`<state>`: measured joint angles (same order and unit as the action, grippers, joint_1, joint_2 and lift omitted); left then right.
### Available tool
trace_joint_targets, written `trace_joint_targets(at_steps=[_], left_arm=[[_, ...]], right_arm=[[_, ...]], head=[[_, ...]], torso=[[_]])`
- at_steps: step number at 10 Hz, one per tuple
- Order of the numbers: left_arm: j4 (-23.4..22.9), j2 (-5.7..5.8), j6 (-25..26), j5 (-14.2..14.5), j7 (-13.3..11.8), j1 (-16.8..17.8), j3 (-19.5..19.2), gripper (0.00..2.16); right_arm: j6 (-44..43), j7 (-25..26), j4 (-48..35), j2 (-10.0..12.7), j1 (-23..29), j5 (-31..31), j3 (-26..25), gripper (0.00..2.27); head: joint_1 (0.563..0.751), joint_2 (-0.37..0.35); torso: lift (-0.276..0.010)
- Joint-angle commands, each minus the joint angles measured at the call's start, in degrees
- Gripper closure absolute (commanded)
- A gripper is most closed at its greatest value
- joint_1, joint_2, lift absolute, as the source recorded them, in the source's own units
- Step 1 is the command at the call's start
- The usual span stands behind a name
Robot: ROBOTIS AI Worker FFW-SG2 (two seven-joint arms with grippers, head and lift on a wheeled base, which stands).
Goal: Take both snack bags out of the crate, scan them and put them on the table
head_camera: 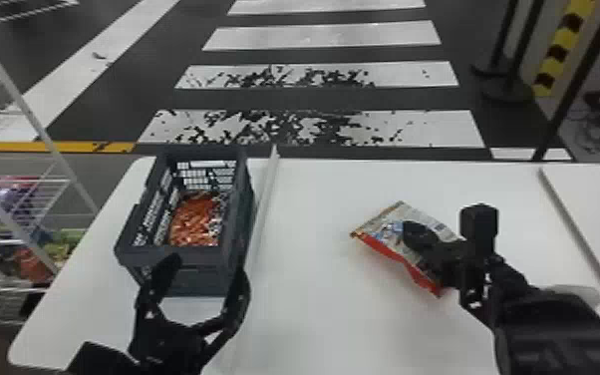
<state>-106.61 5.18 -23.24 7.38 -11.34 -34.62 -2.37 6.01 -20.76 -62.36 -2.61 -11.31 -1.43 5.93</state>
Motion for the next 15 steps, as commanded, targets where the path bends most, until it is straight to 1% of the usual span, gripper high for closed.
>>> trace_joint_targets(at_steps=[1,2,3,6,9,12,13,15], left_arm=[[0.00,0.00,0.00,0.00,0.00,0.08,0.00,0.08],[0.26,0.00,0.00,0.09,0.00,0.17,0.00,0.08],[0.44,0.00,0.00,0.09,0.00,0.35,0.09,0.08],[1.23,0.00,0.00,0.09,-0.09,0.96,0.53,0.08],[1.41,0.00,0.18,0.09,-0.18,1.31,0.79,0.08],[1.32,0.09,0.35,0.00,-0.18,1.49,1.05,0.08],[1.32,0.09,0.35,-0.09,-0.18,1.49,1.05,0.08],[1.32,0.09,0.35,0.00,-0.18,1.40,0.97,0.08]], right_arm=[[3.62,1.34,-2.07,-0.03,1.82,0.82,-0.56,2.24],[6.26,2.66,-4.61,-0.03,3.58,1.43,-0.83,2.24],[9.95,3.71,-9.36,-0.03,5.43,2.31,-1.27,2.24],[17.51,5.65,-18.15,-0.12,9.91,4.51,-3.38,2.24],[26.65,9.34,-24.48,-0.03,13.42,5.65,-3.99,2.24],[26.65,9.34,-28.35,0.32,15.27,4.51,-3.73,2.24],[26.12,8.81,-30.63,0.59,15.62,3.81,-3.55,2.24],[28.23,8.11,-35.11,1.20,15.62,2.57,-3.73,2.24]], head=[[0.695,0.115],[0.695,0.106],[0.695,0.102],[0.695,0.077],[0.695,0.042],[0.695,0.021],[0.695,0.028],[0.695,0.044]], torso=[[-0.095],[-0.095],[-0.095],[-0.095],[-0.095],[-0.095],[-0.095],[-0.095]])
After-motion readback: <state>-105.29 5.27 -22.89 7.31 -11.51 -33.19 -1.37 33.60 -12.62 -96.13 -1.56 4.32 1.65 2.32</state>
